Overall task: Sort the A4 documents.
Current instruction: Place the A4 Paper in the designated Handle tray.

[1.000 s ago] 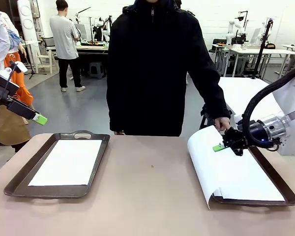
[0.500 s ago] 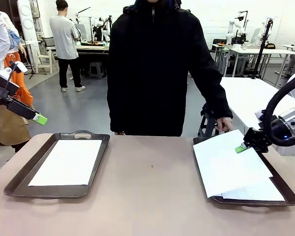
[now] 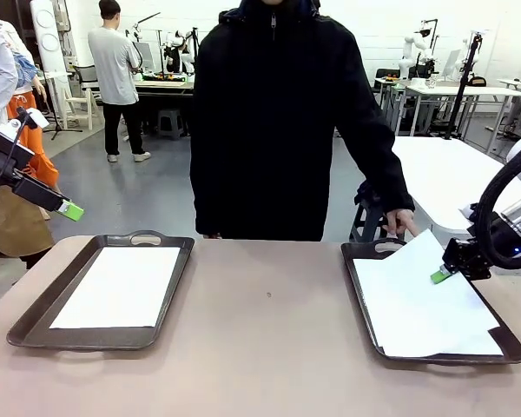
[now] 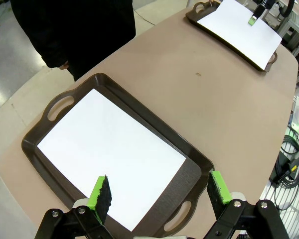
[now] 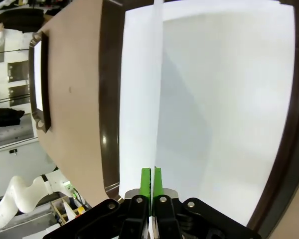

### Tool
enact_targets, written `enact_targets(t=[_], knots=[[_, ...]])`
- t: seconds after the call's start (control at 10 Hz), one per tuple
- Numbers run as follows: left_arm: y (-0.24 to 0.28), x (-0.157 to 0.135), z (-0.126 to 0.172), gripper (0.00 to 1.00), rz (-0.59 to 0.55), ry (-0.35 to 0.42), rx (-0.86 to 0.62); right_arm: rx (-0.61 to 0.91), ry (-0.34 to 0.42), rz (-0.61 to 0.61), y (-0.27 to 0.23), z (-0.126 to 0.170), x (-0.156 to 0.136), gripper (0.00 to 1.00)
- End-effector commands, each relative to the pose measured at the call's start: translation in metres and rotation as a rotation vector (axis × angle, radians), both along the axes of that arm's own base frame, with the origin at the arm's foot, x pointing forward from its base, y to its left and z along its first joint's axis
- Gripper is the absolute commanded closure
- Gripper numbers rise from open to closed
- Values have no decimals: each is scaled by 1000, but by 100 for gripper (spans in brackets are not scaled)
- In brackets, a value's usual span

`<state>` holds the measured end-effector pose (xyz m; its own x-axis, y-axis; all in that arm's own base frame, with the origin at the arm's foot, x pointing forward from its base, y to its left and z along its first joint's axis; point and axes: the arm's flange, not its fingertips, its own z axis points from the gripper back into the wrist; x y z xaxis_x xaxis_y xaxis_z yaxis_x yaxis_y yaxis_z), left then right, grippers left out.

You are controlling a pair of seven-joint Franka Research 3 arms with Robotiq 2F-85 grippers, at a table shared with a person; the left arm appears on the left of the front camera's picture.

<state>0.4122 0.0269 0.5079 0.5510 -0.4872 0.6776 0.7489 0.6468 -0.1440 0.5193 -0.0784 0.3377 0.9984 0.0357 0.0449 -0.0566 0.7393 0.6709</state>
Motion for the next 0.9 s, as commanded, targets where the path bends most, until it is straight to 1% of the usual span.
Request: enact_targets(t=[0.0, 0.3, 0.4, 0.6, 0.8], knots=[[1, -1, -1, 0, -5, -3, 16, -27, 26, -45, -7, -5, -2, 99], [1, -1, -1, 0, -5, -3, 16, -67, 22, -46, -8, -12, 0, 99], [1, -1, -1, 0, -5, -3, 16, -99, 4, -66, -9, -14, 2, 99], [1, -1, -1, 0, -5, -3, 16, -141, -8, -70, -5, -20, 4, 99], [1, -1, -1, 0, -5, -3, 16, -146, -22, -71, -2, -21, 6, 99]])
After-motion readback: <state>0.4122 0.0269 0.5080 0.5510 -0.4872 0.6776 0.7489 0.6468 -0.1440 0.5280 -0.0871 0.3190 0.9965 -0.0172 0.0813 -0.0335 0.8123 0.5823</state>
